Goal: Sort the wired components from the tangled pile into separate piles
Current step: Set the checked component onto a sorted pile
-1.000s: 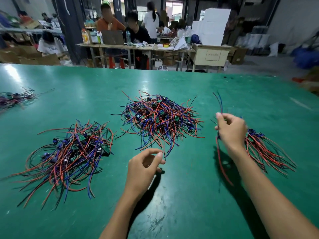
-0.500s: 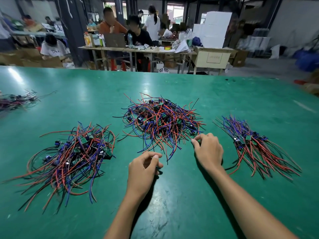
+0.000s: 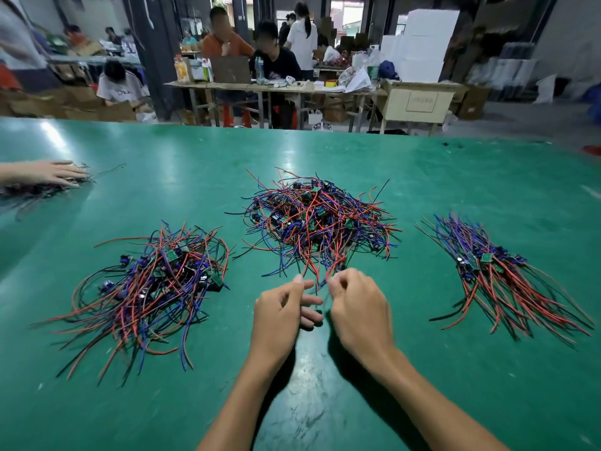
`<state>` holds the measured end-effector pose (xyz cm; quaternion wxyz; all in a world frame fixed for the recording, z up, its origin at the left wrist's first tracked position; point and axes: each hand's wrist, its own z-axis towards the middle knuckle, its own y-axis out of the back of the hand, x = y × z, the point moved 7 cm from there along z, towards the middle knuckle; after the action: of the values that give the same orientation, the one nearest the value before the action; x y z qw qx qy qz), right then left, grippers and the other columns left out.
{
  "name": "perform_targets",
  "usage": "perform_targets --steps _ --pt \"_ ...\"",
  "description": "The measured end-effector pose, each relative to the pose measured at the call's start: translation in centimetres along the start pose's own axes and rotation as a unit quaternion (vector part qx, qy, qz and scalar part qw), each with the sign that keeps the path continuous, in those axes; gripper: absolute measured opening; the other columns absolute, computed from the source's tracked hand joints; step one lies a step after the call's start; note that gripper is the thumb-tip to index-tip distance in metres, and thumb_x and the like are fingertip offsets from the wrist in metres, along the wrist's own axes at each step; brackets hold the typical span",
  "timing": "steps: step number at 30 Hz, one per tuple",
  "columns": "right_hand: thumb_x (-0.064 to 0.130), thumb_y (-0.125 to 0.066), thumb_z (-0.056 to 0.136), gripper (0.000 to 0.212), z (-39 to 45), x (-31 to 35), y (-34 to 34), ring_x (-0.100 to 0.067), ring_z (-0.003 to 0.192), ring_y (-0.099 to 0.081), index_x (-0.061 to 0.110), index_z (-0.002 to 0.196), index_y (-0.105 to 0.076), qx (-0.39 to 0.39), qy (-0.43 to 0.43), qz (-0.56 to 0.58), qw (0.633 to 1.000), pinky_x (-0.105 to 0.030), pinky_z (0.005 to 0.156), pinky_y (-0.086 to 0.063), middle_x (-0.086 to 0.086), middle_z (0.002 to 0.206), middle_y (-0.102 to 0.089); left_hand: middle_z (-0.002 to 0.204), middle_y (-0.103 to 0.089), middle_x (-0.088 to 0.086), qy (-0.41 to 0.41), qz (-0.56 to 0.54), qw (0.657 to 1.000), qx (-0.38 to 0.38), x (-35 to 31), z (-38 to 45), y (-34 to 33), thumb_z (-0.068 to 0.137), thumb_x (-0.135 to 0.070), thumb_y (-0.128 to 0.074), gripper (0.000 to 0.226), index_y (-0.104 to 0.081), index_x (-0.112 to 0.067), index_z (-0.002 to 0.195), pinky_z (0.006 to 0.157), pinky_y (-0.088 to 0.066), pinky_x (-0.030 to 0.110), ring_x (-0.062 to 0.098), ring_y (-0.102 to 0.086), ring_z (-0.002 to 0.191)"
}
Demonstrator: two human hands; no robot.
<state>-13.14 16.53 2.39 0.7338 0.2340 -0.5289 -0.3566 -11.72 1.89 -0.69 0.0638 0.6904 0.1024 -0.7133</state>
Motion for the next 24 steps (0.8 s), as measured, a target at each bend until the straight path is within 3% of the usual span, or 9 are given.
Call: perform_targets --steps 4,7,10,14,19,24 --pt "0.028 -0.055 0.101 0.014 -1.8 2.9 -1.5 -0.026 0.09 -0.055 0.02 0.09 -0.057 0.01 0.124 -0.014 0.992 -0.038 0.078 -0.039 0.0 0.092 -0.062 0.065 -0.068 -0.005 -0.011 -0.012 1.0 0.003 0.0 0.3 0.5 0.102 -0.02 -0.058 0.038 -0.077 -0.016 0.069 0.057 -0.048 0.023 0.007 -0.056 0.059" --pt "0.036 -0.059 0.093 0.014 -1.9 2.9 -1.6 -0.014 0.078 -0.057 0.026 0.085 -0.063 0.043 0.159 0.034 0.986 -0.036 0.074 -0.045 0.011 0.084 -0.063 0.071 -0.073 0.003 0.0 -0.039 0.999 -0.011 0.2 0.3 1.0 0.098 -0.014 -0.063 0.027 -0.079 -0.01 0.076 0.059 -0.05 0.022 0.008 -0.059 0.062" --pt "0.053 -0.052 0.088 0.033 -0.2 0.4 -1.0 -0.006 0.056 -0.055 0.032 0.068 -0.067 0.045 0.014 0.173 0.984 -0.031 0.061 -0.045 0.013 0.059 -0.062 0.076 -0.076 0.006 -0.003 -0.054 0.998 0.013 -0.4 0.1 0.5 0.1 -0.014 -0.059 0.028 -0.08 -0.014 0.082 0.049 -0.047 0.021 0.01 -0.054 0.052" --pt "0.065 -0.044 0.098 0.061 1.6 -2.7 -0.5 -0.01 0.055 -0.061 0.023 0.064 -0.072 0.044 -0.122 0.175 0.976 -0.032 0.068 -0.046 0.004 0.056 -0.068 0.073 -0.072 0.005 -0.039 -0.033 0.997 0.064 -1.6 -0.9 -0.3 0.095 -0.018 -0.068 0.016 -0.08 -0.01 0.088 0.048 -0.042 0.015 0.005 -0.048 0.05" --pt "0.062 -0.066 0.088 0.047 2.5 -4.4 -0.7 -0.01 0.042 -0.048 0.016 0.08 -0.076 0.13 -0.17 0.273 0.938 -0.023 0.042 -0.038 0.002 0.069 -0.074 0.069 -0.072 0.01 -0.072 0.069 0.985 0.143 -1.9 -2.1 -1.4 0.082 -0.033 -0.074 0.017 -0.081 -0.017 0.08 0.052 -0.034 0.024 0.018 -0.047 0.056" --pt "0.038 -0.077 0.086 0.025 2.4 -4.2 -1.0 -0.009 0.046 -0.048 0.014 0.077 -0.078 0.198 -0.179 0.359 0.894 -0.019 0.04 -0.035 -0.002 0.071 -0.07 0.072 -0.073 0.016 -0.052 0.086 0.975 0.196 -1.2 -2.6 -2.3 0.084 -0.052 -0.072 0.036 -0.08 -0.017 0.077 0.056 -0.039 0.029 0.018 -0.053 0.059"
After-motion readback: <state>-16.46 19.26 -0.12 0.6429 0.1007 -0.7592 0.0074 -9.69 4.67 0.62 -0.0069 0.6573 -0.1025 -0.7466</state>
